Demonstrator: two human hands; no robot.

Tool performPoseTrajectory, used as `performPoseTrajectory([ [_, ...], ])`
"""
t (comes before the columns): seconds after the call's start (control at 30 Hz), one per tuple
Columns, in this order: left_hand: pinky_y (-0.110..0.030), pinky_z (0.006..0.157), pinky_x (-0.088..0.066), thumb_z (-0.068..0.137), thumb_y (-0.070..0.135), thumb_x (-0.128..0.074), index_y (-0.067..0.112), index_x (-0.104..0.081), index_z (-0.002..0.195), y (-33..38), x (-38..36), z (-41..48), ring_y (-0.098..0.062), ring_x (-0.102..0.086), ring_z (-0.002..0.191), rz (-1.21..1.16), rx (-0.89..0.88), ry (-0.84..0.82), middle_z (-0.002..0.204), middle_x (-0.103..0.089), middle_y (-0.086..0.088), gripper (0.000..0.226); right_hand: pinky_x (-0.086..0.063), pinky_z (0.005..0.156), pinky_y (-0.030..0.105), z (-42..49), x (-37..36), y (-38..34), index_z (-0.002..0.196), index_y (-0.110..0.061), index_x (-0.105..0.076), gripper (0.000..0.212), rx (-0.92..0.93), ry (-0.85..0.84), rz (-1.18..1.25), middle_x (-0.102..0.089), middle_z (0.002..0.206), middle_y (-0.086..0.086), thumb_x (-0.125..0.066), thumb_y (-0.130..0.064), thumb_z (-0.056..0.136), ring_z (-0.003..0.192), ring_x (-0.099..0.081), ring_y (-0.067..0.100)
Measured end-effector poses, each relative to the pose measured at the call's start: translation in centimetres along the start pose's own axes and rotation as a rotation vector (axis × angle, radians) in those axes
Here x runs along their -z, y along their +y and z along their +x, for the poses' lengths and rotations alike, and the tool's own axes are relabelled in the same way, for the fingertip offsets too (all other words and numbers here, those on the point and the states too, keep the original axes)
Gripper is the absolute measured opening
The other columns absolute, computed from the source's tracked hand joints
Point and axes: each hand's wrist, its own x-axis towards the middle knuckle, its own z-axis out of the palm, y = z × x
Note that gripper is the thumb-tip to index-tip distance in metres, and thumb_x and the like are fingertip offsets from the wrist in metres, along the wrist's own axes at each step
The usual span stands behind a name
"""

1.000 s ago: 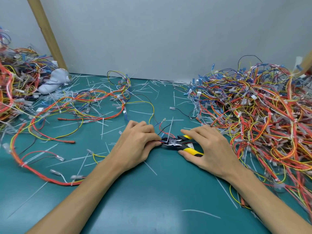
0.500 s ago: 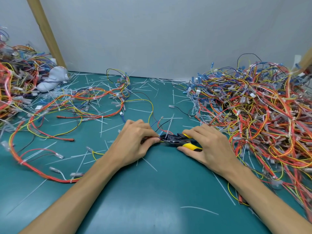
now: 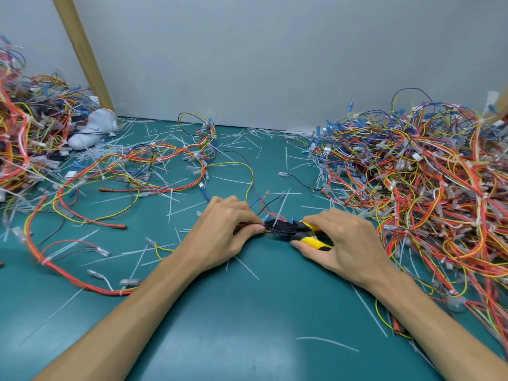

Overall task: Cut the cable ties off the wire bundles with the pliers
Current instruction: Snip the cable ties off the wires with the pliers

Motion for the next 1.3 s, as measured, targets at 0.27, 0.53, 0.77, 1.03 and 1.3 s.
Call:
performPoseTrajectory([
  [0.27,-0.028,0.074,-0.030,0.092,0.035,-0.061,0.025,-0.072,0.090,-0.16,-0.02,0.02,-0.013,-0.052,0.080,0.009,0.002,-0.010,0.081,-0.063,0.011,0.015,-0.048,0.064,0.030,-0.12,-0.04,0.28,0.099,-0.018,-0.070,0.038,0.018,-0.009,-0.027,-0.068,0.084,-0.005,-0.069,-0.053,0.082,0.075,-0.061,0.019],
  [0.53,-0.029,0.075,-0.030,0.093,0.038,-0.057,0.025,-0.071,0.090,-0.21,-0.07,0.02,-0.014,-0.053,0.082,0.011,0.012,-0.026,0.082,-0.063,0.009,0.019,-0.048,0.066,0.031,-0.18,-0.19,0.15,0.099,-0.018,-0.068,0.039,0.029,-0.004,-0.072,-0.064,0.085,-0.005,-0.065,-0.054,0.083,0.077,-0.059,0.018],
  [0.77,-0.029,0.074,-0.030,0.093,0.035,-0.060,0.024,-0.070,0.090,-0.21,-0.06,0.09,-0.014,-0.052,0.082,0.010,0.008,-0.019,0.083,-0.063,0.009,0.015,-0.048,0.079,0.032,-0.27,-0.30,0.29,0.109,-0.019,-0.065,0.044,-0.022,-0.041,-0.043,-0.062,0.097,-0.006,-0.060,-0.056,0.084,0.090,-0.058,0.019],
  [1.03,-0.028,0.074,-0.030,0.093,0.034,-0.061,0.023,-0.070,0.090,-0.17,0.08,0.04,-0.014,-0.052,0.081,0.008,0.004,-0.019,0.082,-0.062,0.011,0.014,-0.045,0.082,0.032,-0.19,-0.44,0.41,0.110,-0.019,-0.065,0.046,-0.003,-0.028,-0.039,-0.063,0.099,-0.007,-0.058,-0.057,0.085,0.094,-0.057,0.018],
  [1.3,-0.029,0.075,-0.031,0.093,0.034,-0.060,0.023,-0.070,0.091,-0.21,0.07,0.06,-0.014,-0.054,0.083,0.008,0.009,-0.014,0.084,-0.063,0.010,0.016,-0.047,0.082,0.034,-0.26,-0.24,0.17,0.108,-0.019,-0.066,0.047,-0.031,-0.031,-0.037,-0.062,0.099,-0.006,-0.059,-0.059,0.085,0.093,-0.057,0.019],
])
